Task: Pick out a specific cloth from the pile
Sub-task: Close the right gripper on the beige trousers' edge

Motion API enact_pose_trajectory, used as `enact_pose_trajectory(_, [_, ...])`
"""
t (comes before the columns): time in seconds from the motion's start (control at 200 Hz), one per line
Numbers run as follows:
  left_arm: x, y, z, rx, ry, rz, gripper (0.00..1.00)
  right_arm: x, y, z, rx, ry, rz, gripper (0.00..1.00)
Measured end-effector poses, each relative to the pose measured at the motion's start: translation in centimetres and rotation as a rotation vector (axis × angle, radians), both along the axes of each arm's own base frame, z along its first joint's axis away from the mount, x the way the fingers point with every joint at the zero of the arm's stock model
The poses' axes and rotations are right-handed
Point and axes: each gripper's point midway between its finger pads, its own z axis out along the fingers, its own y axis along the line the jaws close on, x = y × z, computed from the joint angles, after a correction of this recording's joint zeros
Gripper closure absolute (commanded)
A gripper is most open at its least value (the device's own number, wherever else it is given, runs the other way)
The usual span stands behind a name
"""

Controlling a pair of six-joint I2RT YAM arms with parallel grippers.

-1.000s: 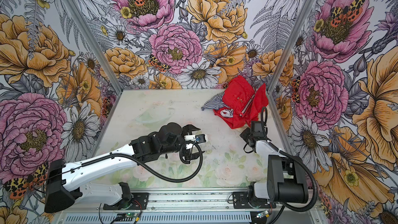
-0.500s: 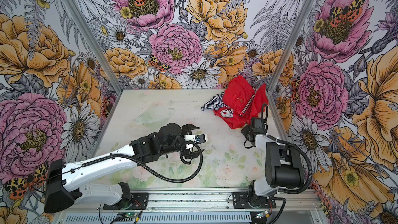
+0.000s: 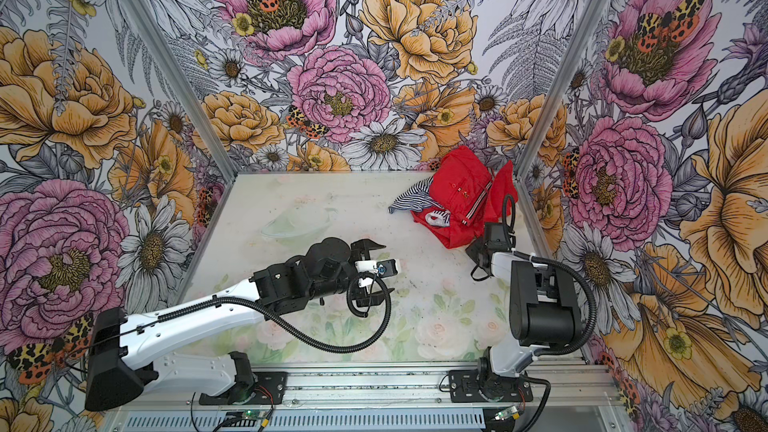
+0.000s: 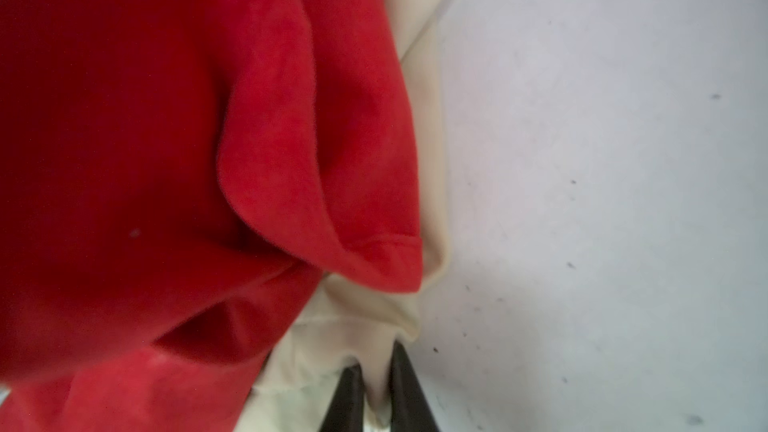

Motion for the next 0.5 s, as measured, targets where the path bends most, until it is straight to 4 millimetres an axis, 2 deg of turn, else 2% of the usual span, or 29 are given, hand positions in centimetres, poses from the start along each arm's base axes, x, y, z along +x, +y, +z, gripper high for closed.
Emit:
enact_pose_trajectory(0.305, [0.2, 0.1, 0.0, 0.004, -0.007, 0.008, 0.01, 0.0, 0.0, 0.5, -0.008, -0.007, 0.011, 1.0])
enact_pose_trajectory(0.405, [0.2, 0.1, 0.0, 0.004, -0.009, 0.012, 0.01, 0.1, 0.1, 2.5, -0.013, -0.045, 0.017, 1.0])
enact_pose_trajectory(0.5, [0.3, 0.2, 0.1, 0.001, -0.011, 0.016, 0.01, 1.2, 0.0, 6.3, -0.026, -0.115, 0.031, 1.0])
